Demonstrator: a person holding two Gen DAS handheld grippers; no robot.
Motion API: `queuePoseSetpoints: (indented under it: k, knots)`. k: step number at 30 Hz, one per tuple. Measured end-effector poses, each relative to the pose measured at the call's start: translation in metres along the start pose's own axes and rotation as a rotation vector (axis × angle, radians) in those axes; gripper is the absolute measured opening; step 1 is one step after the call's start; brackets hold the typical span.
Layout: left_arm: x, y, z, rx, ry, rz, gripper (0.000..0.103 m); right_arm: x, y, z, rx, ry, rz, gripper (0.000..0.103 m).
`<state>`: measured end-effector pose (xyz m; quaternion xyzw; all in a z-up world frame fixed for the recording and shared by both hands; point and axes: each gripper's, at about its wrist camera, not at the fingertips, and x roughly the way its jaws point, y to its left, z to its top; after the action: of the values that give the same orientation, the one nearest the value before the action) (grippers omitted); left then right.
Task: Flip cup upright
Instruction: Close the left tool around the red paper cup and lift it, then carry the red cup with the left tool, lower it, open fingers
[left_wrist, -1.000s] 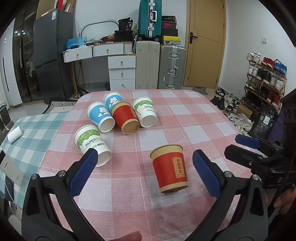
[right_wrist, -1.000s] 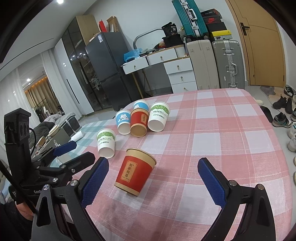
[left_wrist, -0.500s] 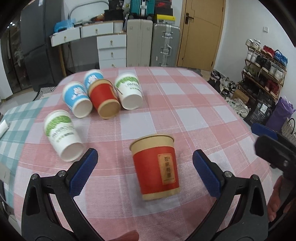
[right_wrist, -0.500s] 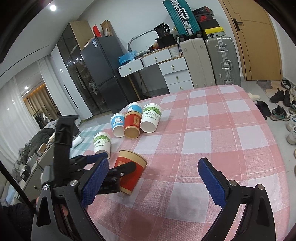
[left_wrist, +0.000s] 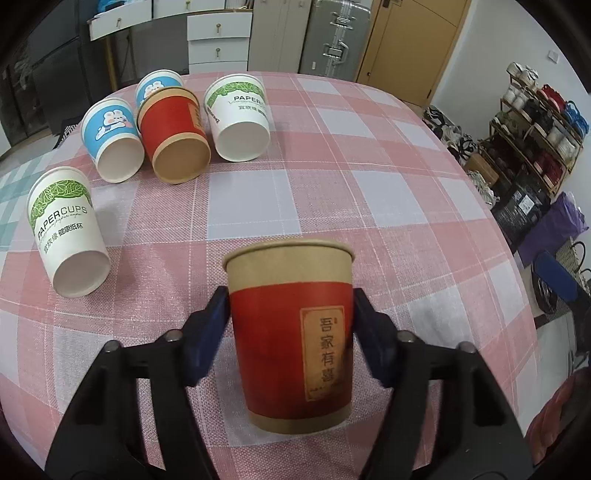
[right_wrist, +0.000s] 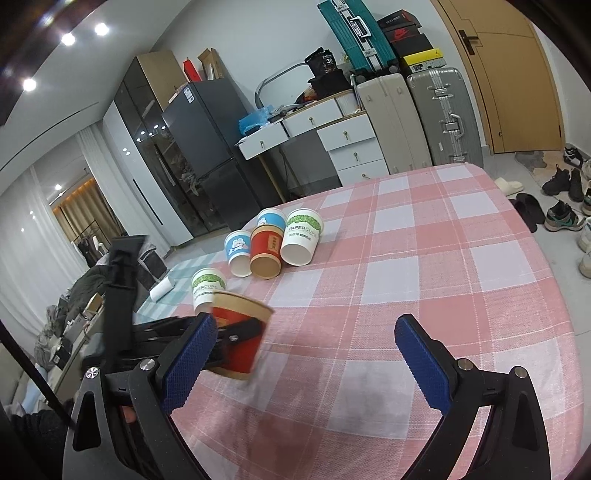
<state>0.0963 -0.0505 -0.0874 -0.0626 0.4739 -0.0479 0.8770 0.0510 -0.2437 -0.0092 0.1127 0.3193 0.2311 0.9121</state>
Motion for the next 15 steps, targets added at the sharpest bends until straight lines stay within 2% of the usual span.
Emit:
queuePoseSetpoints:
  k: [4, 8, 15]
  knots:
    - [-0.029, -0.001, -0.003, 0.01, -0.077, 0.007, 0.062, 0.001, -0.001, 0.0, 0.001, -0.004, -0.03, 0.099]
    - [-0.059, -0.004, -0.014, 0.042, -0.112, 0.017, 0.062, 0.007, 0.001, -0.002, 0.003, 0.009, -0.049, 0.099]
    - [-0.119, -0.006, -0.046, 0.145, -0.213, 0.071, 0.062, 0.023, 0.013, -0.004, -0.029, 0.041, -0.071, 0.099]
